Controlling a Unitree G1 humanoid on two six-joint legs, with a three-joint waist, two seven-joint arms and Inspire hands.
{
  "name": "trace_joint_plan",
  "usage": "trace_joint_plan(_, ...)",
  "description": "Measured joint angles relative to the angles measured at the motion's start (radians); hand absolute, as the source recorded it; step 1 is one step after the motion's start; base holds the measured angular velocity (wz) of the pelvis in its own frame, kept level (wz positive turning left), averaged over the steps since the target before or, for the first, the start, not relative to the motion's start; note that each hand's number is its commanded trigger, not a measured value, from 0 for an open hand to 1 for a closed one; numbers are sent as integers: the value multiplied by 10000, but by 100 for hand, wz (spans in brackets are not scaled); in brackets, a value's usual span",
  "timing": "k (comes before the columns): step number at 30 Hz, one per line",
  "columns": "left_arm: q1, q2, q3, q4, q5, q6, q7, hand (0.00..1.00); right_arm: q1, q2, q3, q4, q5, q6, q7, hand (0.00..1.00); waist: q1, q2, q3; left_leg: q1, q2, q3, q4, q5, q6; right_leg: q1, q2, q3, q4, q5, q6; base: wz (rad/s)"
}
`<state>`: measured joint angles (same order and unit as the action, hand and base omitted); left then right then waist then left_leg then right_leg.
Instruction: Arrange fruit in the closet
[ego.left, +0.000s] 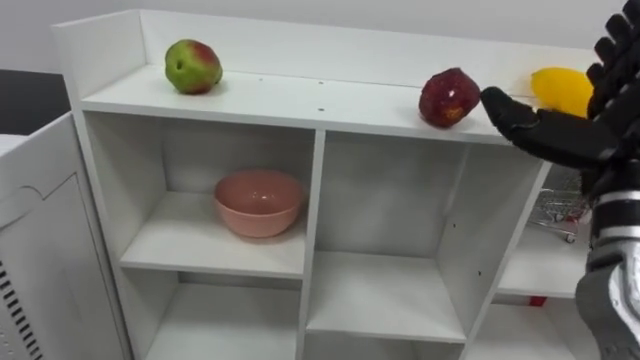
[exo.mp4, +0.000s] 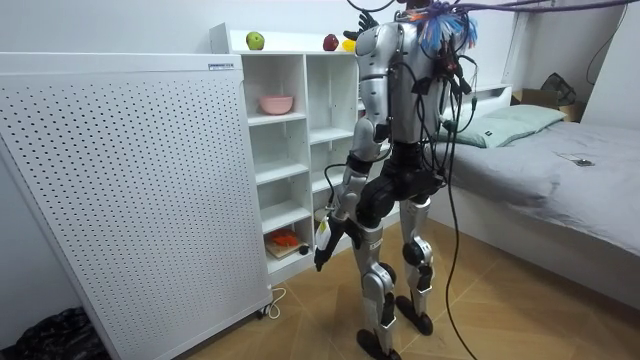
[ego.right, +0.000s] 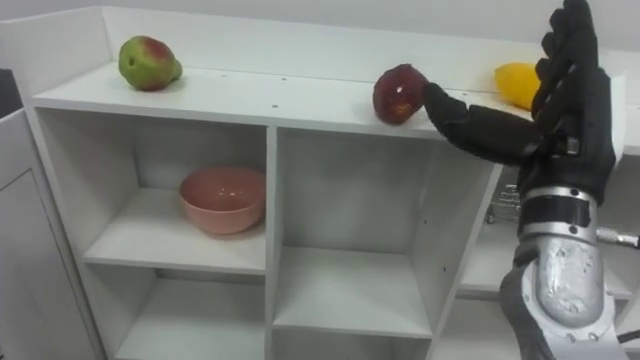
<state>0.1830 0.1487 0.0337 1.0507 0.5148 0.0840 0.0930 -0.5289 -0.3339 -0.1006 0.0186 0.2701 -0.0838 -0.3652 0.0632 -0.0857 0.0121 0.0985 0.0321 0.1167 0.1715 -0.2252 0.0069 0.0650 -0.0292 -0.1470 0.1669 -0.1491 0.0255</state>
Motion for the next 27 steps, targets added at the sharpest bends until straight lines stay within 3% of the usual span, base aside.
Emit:
trace_joint_plan(11, -82, 30, 22, -273, -1, 18, -209, 0, -540, -308, 9, 937, -60, 204, 840, 0, 11, -30, -20, -33, -10, -100, 32, 2, 0, -17, -15, -81, 5, 0, 0, 2)
trace_joint_plan(14, -78, 39, 23, -436, -9, 20, -246, 0, -829, -355, 15, 1224, -32, 216, 1144, 0, 18, -69, -70, -179, -10, -107, 109, 2, 0, -110, -21, -89, 12, 1, -1, 0)
trace_joint_plan(20, -56, 109, 41, -552, -1, 172, -302, 0, -1002, -665, 22, 1510, -45, 549, 1625, 0, 62, -184, -163, -261, -9, -167, 185, 5, -4, -119, -31, -188, 14, 7, -12, 4)
trace_joint_plan(27, -47, 131, 54, -599, -6, 217, -364, 0, -1001, -772, 22, 1610, -43, 852, 1838, 0, 181, -223, -156, -333, -15, -221, 204, 10, -6, -120, -39, -220, 12, 10, -16, 0)
